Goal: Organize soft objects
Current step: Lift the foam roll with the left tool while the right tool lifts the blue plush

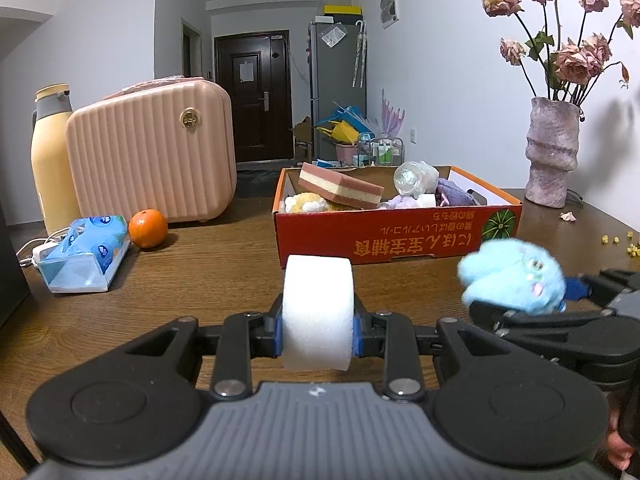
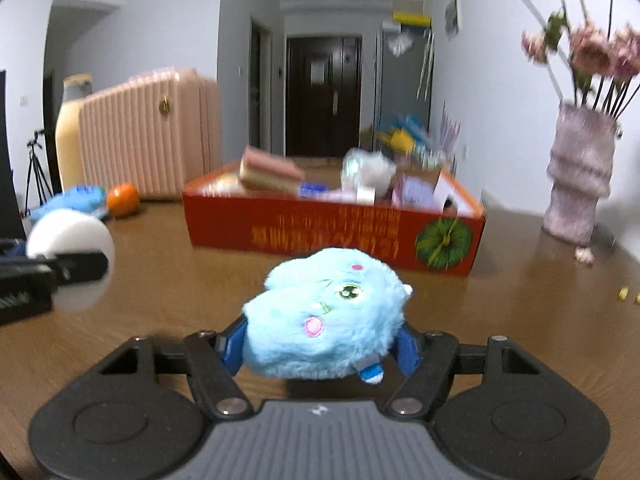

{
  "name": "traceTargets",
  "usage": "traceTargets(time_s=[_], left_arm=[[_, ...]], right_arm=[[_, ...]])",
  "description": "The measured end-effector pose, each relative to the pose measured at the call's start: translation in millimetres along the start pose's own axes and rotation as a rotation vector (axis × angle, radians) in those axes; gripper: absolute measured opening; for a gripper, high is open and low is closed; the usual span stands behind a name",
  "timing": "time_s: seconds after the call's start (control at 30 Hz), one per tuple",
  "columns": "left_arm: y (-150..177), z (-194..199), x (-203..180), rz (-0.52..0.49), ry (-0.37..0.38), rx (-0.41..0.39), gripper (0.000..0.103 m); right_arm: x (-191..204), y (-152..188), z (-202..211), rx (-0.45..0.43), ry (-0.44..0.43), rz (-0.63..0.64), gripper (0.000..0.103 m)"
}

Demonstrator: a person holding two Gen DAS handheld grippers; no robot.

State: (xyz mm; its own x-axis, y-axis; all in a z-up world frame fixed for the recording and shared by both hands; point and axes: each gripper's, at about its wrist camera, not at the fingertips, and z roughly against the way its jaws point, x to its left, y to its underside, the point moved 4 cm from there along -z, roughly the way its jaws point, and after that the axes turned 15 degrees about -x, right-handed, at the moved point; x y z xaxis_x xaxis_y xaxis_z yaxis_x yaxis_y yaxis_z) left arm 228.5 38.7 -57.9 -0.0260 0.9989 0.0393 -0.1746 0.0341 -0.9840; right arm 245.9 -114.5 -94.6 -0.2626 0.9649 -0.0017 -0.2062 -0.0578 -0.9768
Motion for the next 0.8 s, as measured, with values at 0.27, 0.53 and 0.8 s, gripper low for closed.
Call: traceTargets(time_s=[0.27, 0.53, 0.8], left_arm=[[-2, 1, 1, 0.000, 0.009, -0.007, 0.030], [-7, -2, -3, -0.005, 0.003, -0.030, 0.030], [-20, -14, -9, 0.033, 0.001, -0.055, 0.030]], right_arm=[[-5, -14, 12, -0.100, 0.014, -0.005, 0.069], [-9, -22, 14, -0.161, 0.038, -0.010, 0.069], [-18, -30, 6, -0.219, 0.074, -0.018, 0.069]])
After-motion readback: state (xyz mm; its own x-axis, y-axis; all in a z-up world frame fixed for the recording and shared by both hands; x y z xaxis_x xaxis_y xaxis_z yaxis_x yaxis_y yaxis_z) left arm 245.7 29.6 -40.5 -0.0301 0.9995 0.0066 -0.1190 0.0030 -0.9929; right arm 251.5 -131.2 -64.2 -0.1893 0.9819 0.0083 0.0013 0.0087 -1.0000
